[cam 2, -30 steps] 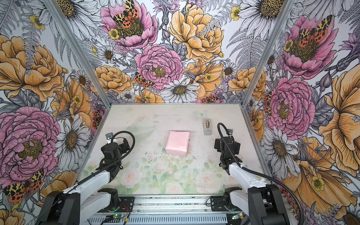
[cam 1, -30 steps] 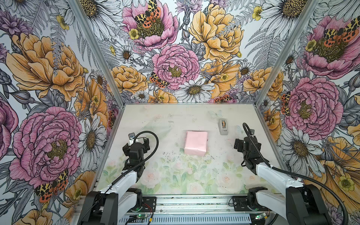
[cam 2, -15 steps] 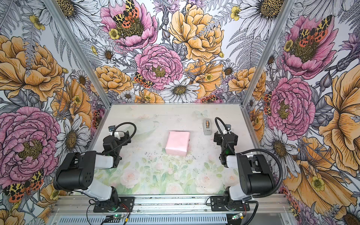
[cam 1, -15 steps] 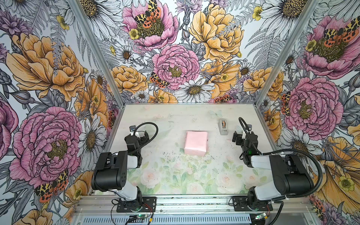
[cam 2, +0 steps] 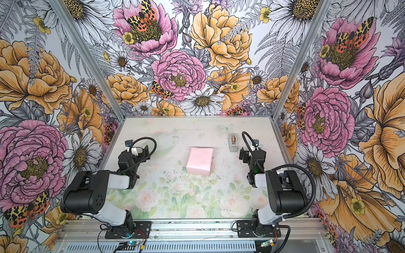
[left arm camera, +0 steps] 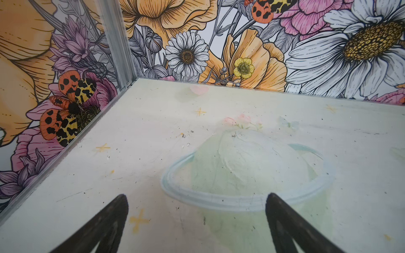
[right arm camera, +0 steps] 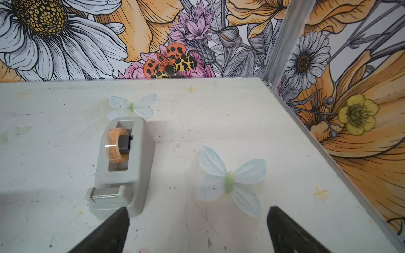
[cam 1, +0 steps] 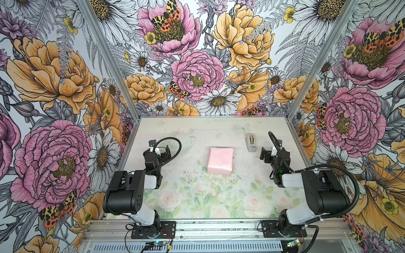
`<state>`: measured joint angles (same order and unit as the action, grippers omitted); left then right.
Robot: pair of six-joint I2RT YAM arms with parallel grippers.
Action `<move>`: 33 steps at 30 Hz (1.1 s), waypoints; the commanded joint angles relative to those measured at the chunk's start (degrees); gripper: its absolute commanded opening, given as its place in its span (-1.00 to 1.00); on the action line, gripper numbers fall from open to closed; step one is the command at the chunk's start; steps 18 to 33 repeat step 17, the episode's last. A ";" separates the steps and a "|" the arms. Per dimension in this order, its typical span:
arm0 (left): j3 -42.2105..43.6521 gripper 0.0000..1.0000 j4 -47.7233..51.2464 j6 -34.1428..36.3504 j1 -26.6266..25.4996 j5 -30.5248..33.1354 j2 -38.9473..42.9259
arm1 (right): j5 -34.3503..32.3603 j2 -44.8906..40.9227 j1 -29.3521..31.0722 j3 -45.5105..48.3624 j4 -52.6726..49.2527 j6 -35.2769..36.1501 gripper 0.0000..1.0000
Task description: Wrap the gift box in paper
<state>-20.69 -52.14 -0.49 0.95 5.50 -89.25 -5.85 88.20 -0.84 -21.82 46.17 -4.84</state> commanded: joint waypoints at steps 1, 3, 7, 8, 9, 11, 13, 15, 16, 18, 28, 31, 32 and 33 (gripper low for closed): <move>-0.94 0.98 -1.49 0.33 -0.34 0.44 0.49 | 0.86 0.11 -0.56 -1.49 2.07 -0.03 0.99; -0.98 0.98 -1.52 0.37 -0.40 0.48 0.49 | 0.89 0.16 -0.56 -1.49 2.04 -0.08 0.99; -0.94 0.98 -1.50 0.34 -0.35 0.58 0.49 | 0.88 0.19 -0.61 -1.47 1.94 -0.08 0.99; -0.93 0.98 -1.52 0.44 -0.45 0.57 0.54 | 0.86 0.21 -0.61 -1.47 1.95 -0.01 0.99; -0.94 0.98 -1.43 0.42 -0.47 0.62 0.51 | 0.91 0.21 -0.63 -1.48 1.94 -0.07 0.99; -0.94 0.98 -1.43 0.44 -0.49 0.61 0.48 | 0.87 0.20 -0.65 -1.55 1.94 -0.01 0.99; -0.94 0.98 -1.56 0.57 -0.65 0.82 0.44 | 0.86 0.21 -0.64 -1.57 1.98 0.00 0.99; -0.93 0.98 -1.51 0.54 -0.69 0.90 0.40 | 0.88 0.26 -0.61 -1.58 1.94 -0.06 0.99; -1.03 0.98 -1.39 0.43 -0.52 0.72 0.40 | 0.84 0.20 -0.60 -1.55 1.99 -0.02 0.99; -1.03 0.97 -1.47 0.48 -0.41 0.64 0.44 | 0.86 0.21 -0.60 -1.55 1.91 -0.07 0.99; -1.03 0.97 -1.47 0.48 -0.41 0.64 0.44 | 0.86 0.21 -0.60 -1.55 1.91 -0.07 0.99; -1.03 0.97 -1.47 0.48 -0.41 0.64 0.44 | 0.86 0.21 -0.60 -1.55 1.91 -0.07 0.99; -1.03 0.97 -1.47 0.48 -0.41 0.64 0.44 | 0.86 0.21 -0.60 -1.55 1.91 -0.07 0.99; -1.03 0.97 -1.47 0.48 -0.41 0.64 0.44 | 0.86 0.21 -0.60 -1.55 1.91 -0.07 0.99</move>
